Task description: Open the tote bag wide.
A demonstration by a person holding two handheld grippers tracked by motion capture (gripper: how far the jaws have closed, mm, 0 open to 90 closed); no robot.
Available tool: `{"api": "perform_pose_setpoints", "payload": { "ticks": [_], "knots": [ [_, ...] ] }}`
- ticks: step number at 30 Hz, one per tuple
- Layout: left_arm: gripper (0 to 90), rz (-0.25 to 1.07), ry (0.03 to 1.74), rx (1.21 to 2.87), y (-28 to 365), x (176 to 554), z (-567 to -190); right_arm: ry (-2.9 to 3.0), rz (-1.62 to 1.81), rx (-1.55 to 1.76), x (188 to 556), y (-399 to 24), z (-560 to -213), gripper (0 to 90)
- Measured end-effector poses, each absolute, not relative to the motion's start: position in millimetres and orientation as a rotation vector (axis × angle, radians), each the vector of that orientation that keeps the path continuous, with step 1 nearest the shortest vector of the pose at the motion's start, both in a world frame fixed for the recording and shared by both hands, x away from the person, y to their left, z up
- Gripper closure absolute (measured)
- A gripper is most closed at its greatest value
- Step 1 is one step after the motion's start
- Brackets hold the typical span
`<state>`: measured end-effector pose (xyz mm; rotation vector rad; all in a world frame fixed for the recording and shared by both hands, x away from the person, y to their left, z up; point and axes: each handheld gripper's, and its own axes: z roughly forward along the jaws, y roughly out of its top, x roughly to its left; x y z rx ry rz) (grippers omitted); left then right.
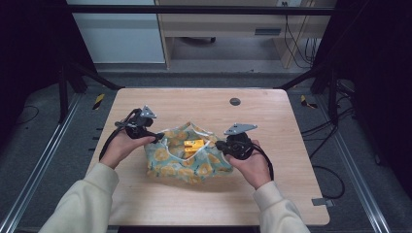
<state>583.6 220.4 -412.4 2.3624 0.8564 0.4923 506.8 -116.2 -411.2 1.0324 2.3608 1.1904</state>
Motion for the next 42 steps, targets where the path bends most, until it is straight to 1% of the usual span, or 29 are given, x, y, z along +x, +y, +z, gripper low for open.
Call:
{"api": "perform_pose_setpoints", "payload": {
  "ticks": [2,4,7,8,11,13,17,21,29,34,38,42],
  "knots": [
    [32.1,0.465,0.841,2.408,219.4,585.1,-416.8,2.363,1.190,1.028,507.1,-116.2,-411.4,85.2],
    [38.5,0.450,0.852,2.435,220.1,587.2,-420.6,2.365,1.187,1.026,507.6,-115.8,-411.7,85.3],
    [57.5,0.454,0.870,2.433,221.0,588.2,-422.1,2.362,1.186,1.020,507.7,-115.6,-411.0,85.8],
    [67.4,0.477,0.867,2.431,222.8,587.7,-421.0,2.366,1.188,1.016,507.3,-115.3,-409.9,86.2],
    [78.7,0.464,0.858,2.427,223.7,585.1,-421.0,2.364,1.183,1.014,506.7,-115.1,-408.2,87.8],
    [83.7,0.462,0.851,2.416,224.7,582.2,-418.1,2.354,1.192,1.002,506.2,-115.9,-405.5,89.4],
    [87.2,0.487,0.875,2.328,230.7,573.4,-405.9,2.333,1.209,0.989,503.1,-117.5,-398.4,90.0],
    [88.9,0.496,0.856,2.257,238.9,557.9,-391.1,2.301,1.242,0.968,495.5,-121.0,-388.4,90.0],
    [89.7,0.483,0.793,2.158,254.5,514.1,-376.2,2.282,1.293,0.892,462.1,-127.6,-376.9,90.0],
    [89.8,0.441,0.765,2.123,260.6,489.9,-383.0,2.301,1.320,0.837,442.2,-129.6,-379.3,90.0],
    [89.8,0.422,0.725,2.120,259.7,473.5,-396.1,2.325,1.325,0.822,431.4,-133.7,-389.0,90.0],
    [89.9,0.397,0.709,2.130,258.1,464.8,-408.7,2.353,1.311,0.819,424.8,-134.8,-401.0,90.0]
  ]
}}
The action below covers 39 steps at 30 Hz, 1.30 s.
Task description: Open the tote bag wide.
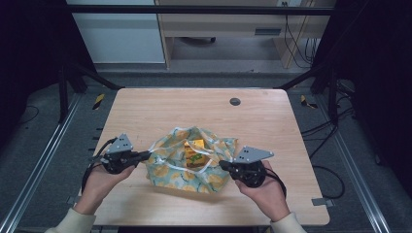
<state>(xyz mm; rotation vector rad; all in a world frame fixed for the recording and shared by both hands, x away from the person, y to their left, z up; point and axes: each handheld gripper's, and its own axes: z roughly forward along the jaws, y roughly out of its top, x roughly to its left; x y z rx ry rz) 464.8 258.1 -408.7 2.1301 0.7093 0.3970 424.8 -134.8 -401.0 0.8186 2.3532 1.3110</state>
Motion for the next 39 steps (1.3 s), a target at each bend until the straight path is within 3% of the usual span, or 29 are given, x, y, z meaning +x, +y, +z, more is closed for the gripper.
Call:
{"api": "perform_pose_setpoints", "payload": {
  "ticks": [16,39],
  "knots": [
    [89.8,0.368,0.670,2.193,257.9,444.8,-430.1,2.340,1.305,0.842,419.3,-143.5,-428.8,90.0],
    [89.7,0.323,0.701,2.374,255.2,453.2,-462.6,2.469,1.070,0.940,422.5,-147.2,-466.9,90.0]
  ]
}}
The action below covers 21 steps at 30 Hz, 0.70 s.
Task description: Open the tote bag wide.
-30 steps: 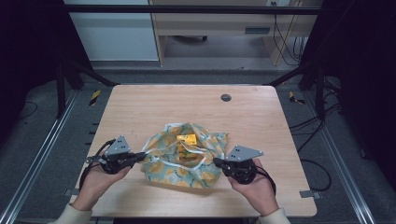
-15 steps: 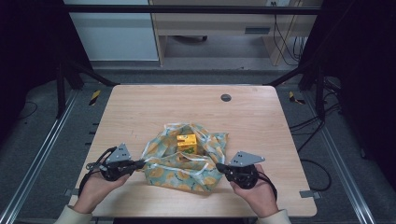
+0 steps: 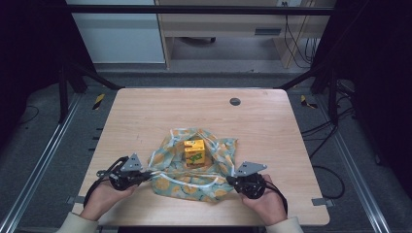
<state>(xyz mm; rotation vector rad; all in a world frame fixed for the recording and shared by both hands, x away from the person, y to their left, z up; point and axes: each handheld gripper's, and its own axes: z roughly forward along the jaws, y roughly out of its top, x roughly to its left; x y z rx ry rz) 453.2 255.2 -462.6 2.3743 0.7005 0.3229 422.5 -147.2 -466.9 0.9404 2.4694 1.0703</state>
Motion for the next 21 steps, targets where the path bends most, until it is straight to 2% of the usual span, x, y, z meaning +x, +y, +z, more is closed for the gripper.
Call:
{"api": "perform_pose_setpoints", "payload": {
  "ticks": [8,11,12,13,15,16,17,18,21],
  "knots": [
    [89.6,0.330,0.704,2.377,253.4,453.3,-464.3,2.473,1.060,0.956,423.8,-148.6,-470.4,89.9],
    [89.5,0.335,0.706,2.373,253.3,452.9,-464.4,2.463,1.069,0.961,423.9,-149.7,-470.3,86.9],
    [89.5,0.338,0.708,2.370,253.6,453.2,-464.5,2.450,1.080,0.969,424.0,-150.6,-469.6,80.9],
    [89.3,0.338,0.708,2.370,253.6,453.2,-464.5,2.450,1.080,0.969,424.0,-150.6,-469.6,80.9],
    [89.2,0.348,0.713,2.355,253.8,453.4,-464.5,2.421,1.107,0.972,422.5,-151.7,-464.8,67.9],
    [89.2,0.351,0.713,2.354,253.9,453.4,-464.4,2.407,1.110,0.975,421.8,-152.0,-462.5,63.3],
    [89.1,0.351,0.713,2.354,253.9,453.4,-464.4,2.407,1.110,0.975,421.8,-152.0,-462.5,63.3],
    [89.1,0.353,0.715,2.352,254.1,453.4,-464.4,2.373,1.101,0.958,419.8,-151.9,-457.2,54.9],
    [89.1,0.353,0.717,2.349,254.4,453.1,-464.4,2.343,1.100,0.939,417.7,-151.0,-448.7,44.0]
  ]
}}
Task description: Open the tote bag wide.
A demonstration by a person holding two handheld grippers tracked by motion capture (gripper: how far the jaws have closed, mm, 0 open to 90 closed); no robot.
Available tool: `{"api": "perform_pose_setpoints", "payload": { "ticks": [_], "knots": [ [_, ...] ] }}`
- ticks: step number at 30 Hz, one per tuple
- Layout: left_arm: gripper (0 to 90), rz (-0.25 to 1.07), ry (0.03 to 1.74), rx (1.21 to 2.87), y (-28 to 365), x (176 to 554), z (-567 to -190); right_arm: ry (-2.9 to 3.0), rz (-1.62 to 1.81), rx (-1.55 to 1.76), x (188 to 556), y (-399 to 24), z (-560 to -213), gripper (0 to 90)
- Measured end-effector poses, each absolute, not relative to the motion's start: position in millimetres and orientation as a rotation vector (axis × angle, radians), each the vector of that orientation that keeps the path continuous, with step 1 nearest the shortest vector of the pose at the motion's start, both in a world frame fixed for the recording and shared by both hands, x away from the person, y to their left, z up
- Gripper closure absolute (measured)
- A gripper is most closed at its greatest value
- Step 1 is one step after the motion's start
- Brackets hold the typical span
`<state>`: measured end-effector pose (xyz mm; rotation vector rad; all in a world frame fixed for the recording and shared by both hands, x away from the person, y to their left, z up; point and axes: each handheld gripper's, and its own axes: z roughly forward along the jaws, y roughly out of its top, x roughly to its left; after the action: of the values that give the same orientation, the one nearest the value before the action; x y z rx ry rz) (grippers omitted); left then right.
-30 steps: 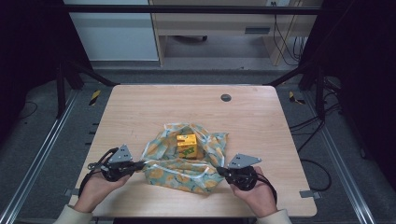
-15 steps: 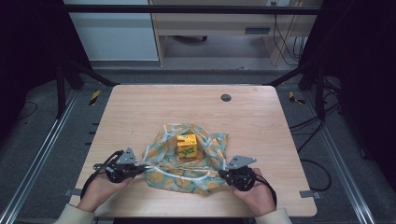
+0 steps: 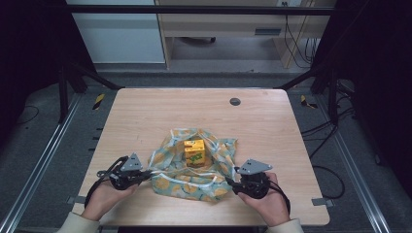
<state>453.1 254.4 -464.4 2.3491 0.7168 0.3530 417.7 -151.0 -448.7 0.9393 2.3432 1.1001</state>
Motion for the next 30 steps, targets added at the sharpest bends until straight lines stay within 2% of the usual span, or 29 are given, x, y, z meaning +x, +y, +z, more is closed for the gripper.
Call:
{"api": "perform_pose_setpoints", "payload": {
  "ticks": [2,9,20,24,28,30],
  "knots": [
    [89.1,0.352,0.719,2.347,254.7,452.9,-464.3,2.316,1.107,0.942,417.8,-150.8,-444.2,36.3],
    [89.2,0.354,0.723,2.346,254.8,452.8,-464.1,2.296,1.067,0.958,438.9,-146.7,-422.0,23.5],
    [89.2,0.360,0.721,2.343,254.8,453.0,-463.4,2.375,0.979,0.930,487.0,-114.3,-417.2,33.2],
    [89.2,0.366,0.715,2.345,253.4,452.2,-462.8,2.439,0.968,0.925,498.6,-99.8,-426.8,43.9],
    [89.2,0.371,0.711,2.347,251.9,452.8,-462.7,2.461,0.921,0.949,507.4,-94.1,-430.8,73.3],
    [89.2,0.377,0.710,2.341,250.3,453.9,-462.3,2.443,0.936,0.979,514.3,-93.7,-428.9,81.4]
  ]
}}
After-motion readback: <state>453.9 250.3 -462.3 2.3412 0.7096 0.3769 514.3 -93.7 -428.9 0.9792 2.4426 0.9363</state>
